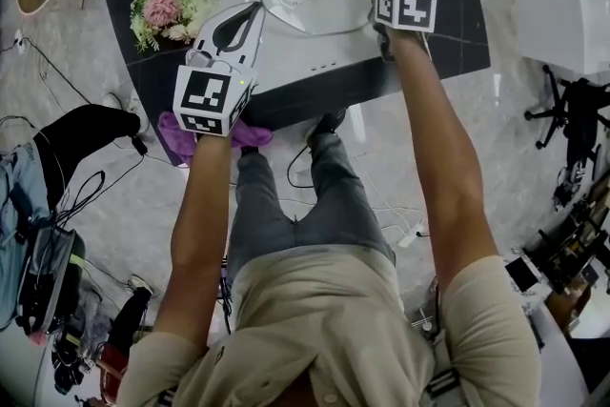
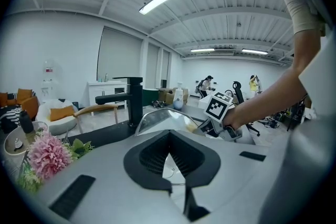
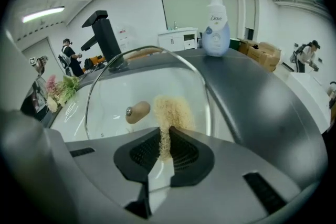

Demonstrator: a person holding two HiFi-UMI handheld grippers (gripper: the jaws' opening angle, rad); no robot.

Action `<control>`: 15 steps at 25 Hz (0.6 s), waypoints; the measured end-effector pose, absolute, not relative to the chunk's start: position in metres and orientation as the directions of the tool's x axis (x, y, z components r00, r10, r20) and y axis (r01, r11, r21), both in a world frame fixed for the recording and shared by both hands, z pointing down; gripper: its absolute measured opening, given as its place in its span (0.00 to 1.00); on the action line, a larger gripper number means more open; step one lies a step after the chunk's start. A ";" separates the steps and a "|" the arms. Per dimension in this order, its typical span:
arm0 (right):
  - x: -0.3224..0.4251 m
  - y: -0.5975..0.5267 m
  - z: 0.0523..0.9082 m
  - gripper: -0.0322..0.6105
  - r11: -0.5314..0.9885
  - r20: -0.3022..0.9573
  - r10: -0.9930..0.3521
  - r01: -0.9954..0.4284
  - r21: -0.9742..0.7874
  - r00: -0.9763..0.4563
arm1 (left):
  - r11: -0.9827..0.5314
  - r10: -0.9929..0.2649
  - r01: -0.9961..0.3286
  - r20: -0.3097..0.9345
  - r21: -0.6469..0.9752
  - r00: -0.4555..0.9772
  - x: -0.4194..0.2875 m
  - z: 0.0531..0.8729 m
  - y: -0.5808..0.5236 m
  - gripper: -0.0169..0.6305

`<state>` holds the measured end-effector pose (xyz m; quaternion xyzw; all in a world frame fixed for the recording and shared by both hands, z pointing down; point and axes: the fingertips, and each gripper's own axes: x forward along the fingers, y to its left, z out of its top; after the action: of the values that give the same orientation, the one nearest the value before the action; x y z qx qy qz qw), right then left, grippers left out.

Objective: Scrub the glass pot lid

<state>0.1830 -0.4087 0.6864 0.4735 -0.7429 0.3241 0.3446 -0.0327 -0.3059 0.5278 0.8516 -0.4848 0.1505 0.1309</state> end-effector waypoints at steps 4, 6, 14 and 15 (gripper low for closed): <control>0.140 -0.379 0.710 0.11 0.467 0.862 -0.345 -0.865 -0.186 -0.372 | -0.491 -0.788 -0.867 0.380 0.085 0.484 -0.037 0.532 -0.303 0.05; 0.107 -0.362 0.718 0.11 0.551 0.872 -0.277 -0.810 -0.200 -0.403 | -0.488 -0.788 -0.868 0.382 0.091 0.483 -0.040 0.536 -0.302 0.05; -0.019 -0.308 0.715 0.11 0.738 0.835 -0.130 -0.615 -0.279 -0.535 | -0.470 -0.792 -0.876 0.387 0.104 0.471 -0.049 0.542 -0.294 0.05; -0.020 -0.309 0.714 0.11 0.734 0.834 -0.138 -0.620 -0.276 -0.535 | -0.470 -0.793 -0.877 0.387 0.105 0.471 -0.049 0.543 -0.293 0.05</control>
<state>-0.0201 -0.3091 0.7142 0.2287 -0.8287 0.2839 0.4246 -0.0495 -0.2933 0.5425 0.8451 -0.4937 0.1439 0.1460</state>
